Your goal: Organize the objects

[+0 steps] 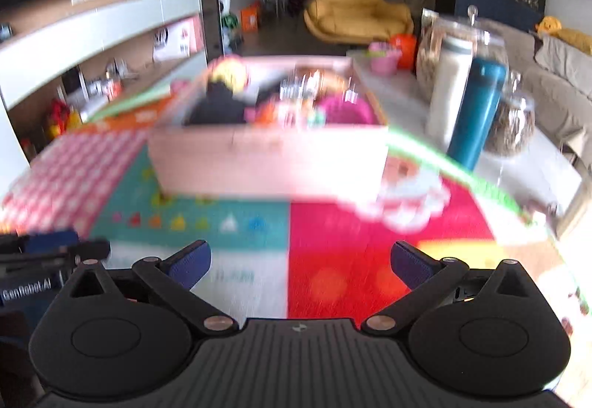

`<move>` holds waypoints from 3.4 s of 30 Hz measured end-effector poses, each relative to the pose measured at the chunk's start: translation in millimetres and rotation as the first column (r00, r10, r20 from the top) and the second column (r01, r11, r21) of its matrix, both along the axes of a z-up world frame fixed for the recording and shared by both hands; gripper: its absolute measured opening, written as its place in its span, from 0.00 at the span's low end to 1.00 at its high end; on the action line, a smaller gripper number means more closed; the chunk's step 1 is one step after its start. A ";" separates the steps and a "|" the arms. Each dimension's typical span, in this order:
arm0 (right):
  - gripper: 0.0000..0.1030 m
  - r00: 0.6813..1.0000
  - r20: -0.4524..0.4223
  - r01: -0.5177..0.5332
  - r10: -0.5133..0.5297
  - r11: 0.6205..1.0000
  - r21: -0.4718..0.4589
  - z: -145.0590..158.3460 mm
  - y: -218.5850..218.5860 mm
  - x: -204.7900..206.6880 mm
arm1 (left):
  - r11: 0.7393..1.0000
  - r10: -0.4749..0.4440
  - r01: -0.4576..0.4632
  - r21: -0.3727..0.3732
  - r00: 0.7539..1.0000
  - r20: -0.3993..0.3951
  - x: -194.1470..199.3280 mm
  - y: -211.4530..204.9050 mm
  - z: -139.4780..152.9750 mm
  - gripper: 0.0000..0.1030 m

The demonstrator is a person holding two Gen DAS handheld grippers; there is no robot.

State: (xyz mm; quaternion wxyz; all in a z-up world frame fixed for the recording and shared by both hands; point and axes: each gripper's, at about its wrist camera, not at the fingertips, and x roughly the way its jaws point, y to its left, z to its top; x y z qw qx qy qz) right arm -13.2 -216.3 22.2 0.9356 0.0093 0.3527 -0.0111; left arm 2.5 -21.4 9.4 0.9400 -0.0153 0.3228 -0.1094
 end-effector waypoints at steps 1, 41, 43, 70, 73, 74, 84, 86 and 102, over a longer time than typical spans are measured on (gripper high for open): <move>1.00 1.000 -0.009 0.003 -0.003 1.000 -0.012 -5.3 5.2 2.0 | 1.000 0.002 -0.002 0.006 1.000 0.004 0.7 -1.2 0.5 0.52; 1.00 0.999 0.031 0.027 -0.027 1.000 -0.002 -29.1 5.9 16.4 | 0.998 0.011 -0.011 0.055 1.000 0.012 14.7 -26.6 -6.0 0.72; 1.00 0.999 0.031 0.027 -0.027 1.000 -0.003 -29.1 5.9 16.6 | 0.999 0.013 -0.013 0.053 1.000 0.012 14.8 -26.2 -6.1 0.72; 1.00 0.999 0.031 0.026 -0.026 1.000 -0.001 -29.6 6.6 17.4 | 0.998 0.015 -0.015 0.061 1.000 0.013 14.6 -27.9 -6.0 0.72; 1.00 0.999 0.031 0.026 -0.026 1.000 -0.001 -29.6 6.6 17.4 | 0.999 0.018 -0.018 0.046 1.000 0.012 14.7 -26.8 -5.6 0.72; 1.00 0.999 0.031 0.026 -0.026 1.000 -0.001 -29.6 6.6 17.3 | 0.999 0.019 -0.019 0.045 1.000 0.012 14.6 -26.8 -5.6 0.72; 1.00 0.999 0.031 0.026 -0.026 1.000 -0.001 -29.6 6.6 17.4 | 0.998 0.020 -0.021 0.054 1.000 0.012 14.8 -27.9 -5.7 0.72; 1.00 0.999 0.031 0.026 -0.026 1.000 -0.001 -29.6 6.6 17.3 | 0.998 0.020 -0.021 0.054 1.000 0.012 14.7 -28.1 -5.6 0.72; 1.00 0.999 0.031 0.026 -0.026 1.000 -0.001 -29.7 6.5 17.5 | 0.999 0.019 -0.019 0.028 1.000 0.009 14.7 -24.4 -5.5 0.73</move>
